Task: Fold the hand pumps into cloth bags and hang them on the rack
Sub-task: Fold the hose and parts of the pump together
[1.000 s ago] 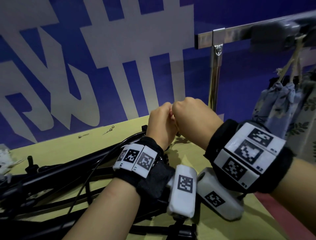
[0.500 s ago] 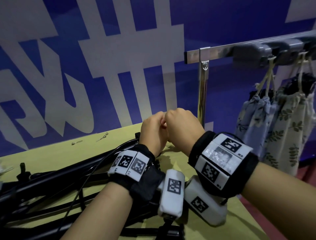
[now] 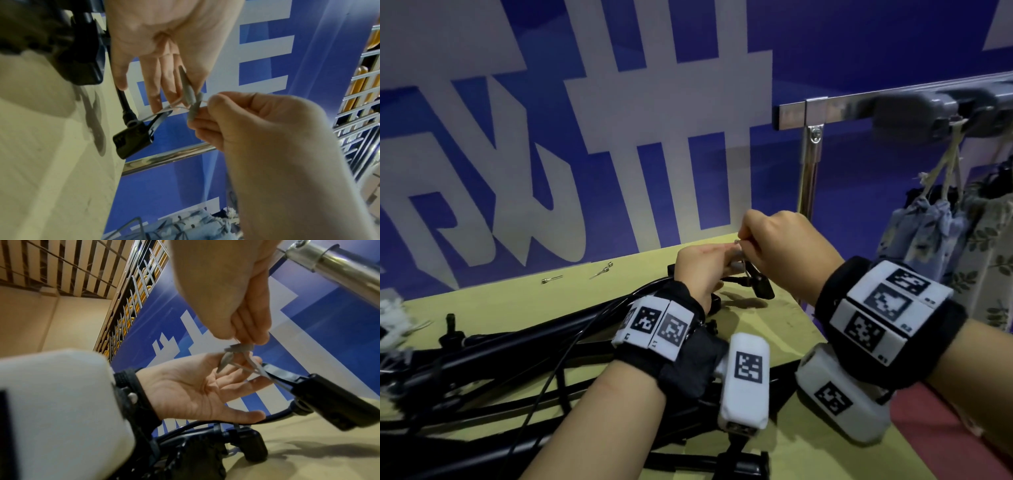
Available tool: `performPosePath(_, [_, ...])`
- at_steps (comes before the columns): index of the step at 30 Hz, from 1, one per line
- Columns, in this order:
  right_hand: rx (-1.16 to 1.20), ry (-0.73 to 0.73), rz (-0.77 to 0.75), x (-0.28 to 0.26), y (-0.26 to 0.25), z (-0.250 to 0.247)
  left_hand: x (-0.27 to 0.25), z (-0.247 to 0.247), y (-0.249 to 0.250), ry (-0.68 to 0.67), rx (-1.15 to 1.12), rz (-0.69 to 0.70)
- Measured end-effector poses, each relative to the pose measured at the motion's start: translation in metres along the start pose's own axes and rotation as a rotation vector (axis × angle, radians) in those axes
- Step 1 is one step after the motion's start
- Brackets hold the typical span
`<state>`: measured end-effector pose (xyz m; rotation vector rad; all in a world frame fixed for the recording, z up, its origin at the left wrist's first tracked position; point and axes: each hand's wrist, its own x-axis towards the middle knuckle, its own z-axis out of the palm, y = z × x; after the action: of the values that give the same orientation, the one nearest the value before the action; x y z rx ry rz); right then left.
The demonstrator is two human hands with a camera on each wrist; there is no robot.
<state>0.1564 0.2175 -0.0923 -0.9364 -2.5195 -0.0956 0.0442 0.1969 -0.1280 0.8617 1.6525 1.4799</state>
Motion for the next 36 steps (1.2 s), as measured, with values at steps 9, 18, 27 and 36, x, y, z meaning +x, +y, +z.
performPosePath(9, [0.069, 0.046, -0.001, -0.002, 0.003, 0.004, 0.003, 0.001, -0.003, -0.089, -0.169, -0.087])
performPosePath(18, [0.307, 0.194, 0.026, 0.001, -0.001, 0.018, 0.0, -0.001, 0.0, 0.182, -0.187, 0.191])
performPosePath(27, [0.528, 0.214, 0.213, 0.0, -0.002, 0.029, 0.003, 0.0, -0.001, 0.243, 0.112, 0.438])
performPosePath(36, [0.731, 0.106, 0.296, 0.006, 0.009, 0.027, 0.004, 0.002, -0.003, 0.214, 0.205, 0.449])
